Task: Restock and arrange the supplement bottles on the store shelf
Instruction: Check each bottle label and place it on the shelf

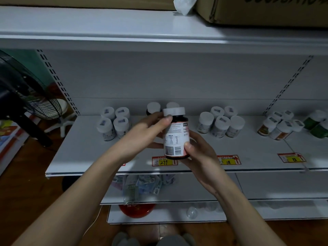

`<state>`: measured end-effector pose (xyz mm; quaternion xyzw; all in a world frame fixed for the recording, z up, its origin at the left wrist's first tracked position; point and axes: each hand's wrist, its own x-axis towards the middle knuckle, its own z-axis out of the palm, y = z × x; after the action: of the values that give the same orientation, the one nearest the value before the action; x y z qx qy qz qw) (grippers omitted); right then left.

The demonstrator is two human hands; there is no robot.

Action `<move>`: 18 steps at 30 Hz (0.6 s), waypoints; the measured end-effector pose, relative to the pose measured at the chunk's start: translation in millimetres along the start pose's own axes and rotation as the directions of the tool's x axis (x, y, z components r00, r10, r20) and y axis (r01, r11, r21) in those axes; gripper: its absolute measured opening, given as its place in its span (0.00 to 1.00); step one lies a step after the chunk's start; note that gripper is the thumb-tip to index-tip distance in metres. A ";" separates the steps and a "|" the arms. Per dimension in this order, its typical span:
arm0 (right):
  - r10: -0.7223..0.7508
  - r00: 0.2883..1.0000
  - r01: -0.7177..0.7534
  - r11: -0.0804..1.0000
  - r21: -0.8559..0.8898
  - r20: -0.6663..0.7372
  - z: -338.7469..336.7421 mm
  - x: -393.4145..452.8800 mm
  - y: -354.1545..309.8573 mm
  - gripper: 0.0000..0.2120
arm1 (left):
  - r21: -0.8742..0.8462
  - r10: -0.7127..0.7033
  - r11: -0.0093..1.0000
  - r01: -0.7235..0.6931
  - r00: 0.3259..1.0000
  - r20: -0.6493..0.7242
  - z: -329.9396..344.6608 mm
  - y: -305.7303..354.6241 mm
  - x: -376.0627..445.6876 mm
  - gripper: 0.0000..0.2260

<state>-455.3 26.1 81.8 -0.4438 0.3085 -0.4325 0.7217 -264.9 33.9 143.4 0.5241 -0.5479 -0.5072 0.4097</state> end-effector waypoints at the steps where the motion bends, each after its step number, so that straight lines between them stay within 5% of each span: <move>1: -0.009 1.000 0.008 0.999 -0.044 -0.009 -0.1 0.8 0.4 0.26 | -0.010 -0.003 1.000 0.003 1.000 0.019 -0.2 0.5 -0.8 0.19; 8: -0.103 0.993 0.069 0.887 -0.456 -0.050 10.5 3.5 0.5 0.28 | -0.037 0.004 0.999 -0.004 1.000 -0.016 1.4 0.3 -1.5 0.20; 18: -0.041 0.999 0.039 0.984 -0.172 -0.004 11.6 6.6 -2.8 0.23 | -0.201 0.007 0.978 -0.051 0.976 -0.216 6.9 -11.2 3.5 0.15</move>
<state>-443.8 23.9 88.7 -0.5088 0.3383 -0.4204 0.6708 -270.3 32.1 131.0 0.5226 -0.4529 -0.4954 0.5257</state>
